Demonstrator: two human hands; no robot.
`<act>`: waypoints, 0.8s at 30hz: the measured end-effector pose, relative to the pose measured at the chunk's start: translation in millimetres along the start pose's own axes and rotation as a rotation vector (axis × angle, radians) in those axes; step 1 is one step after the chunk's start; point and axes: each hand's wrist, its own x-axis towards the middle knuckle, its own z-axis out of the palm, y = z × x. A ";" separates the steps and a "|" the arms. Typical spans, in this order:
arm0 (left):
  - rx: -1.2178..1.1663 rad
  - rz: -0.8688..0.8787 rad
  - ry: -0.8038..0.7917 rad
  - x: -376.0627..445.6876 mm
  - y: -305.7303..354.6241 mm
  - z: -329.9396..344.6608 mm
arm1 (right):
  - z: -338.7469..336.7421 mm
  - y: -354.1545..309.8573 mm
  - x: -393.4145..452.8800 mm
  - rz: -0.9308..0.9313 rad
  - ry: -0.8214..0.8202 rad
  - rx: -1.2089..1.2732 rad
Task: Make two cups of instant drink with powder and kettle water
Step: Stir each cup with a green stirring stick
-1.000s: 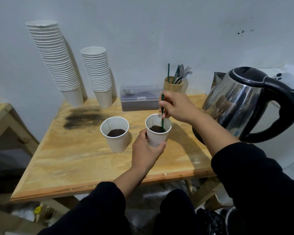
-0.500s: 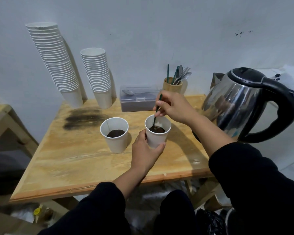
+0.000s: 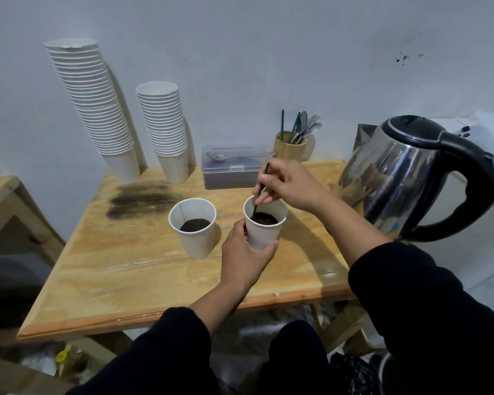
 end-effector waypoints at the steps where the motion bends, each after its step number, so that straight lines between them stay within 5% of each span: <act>1: -0.001 0.002 0.001 -0.3 0.3 -0.1 | -1.4 -0.3 -1.0 0.005 -0.040 -0.001; 6: 0.005 0.010 -0.001 -0.9 0.8 -0.4 | -8.9 -0.9 -1.3 -0.010 0.023 -0.219; 12: -0.012 0.012 0.002 -1.1 1.7 -0.6 | -1.0 -1.7 -1.8 -0.029 -0.032 -0.022; 18: 0.001 0.016 0.002 -1.3 1.8 -1.2 | -7.1 -1.1 -1.9 -0.009 -0.002 -0.217; 24: -0.006 0.018 0.001 -1.6 2.5 -0.9 | -0.9 -3.0 -4.1 -0.026 -0.031 -0.028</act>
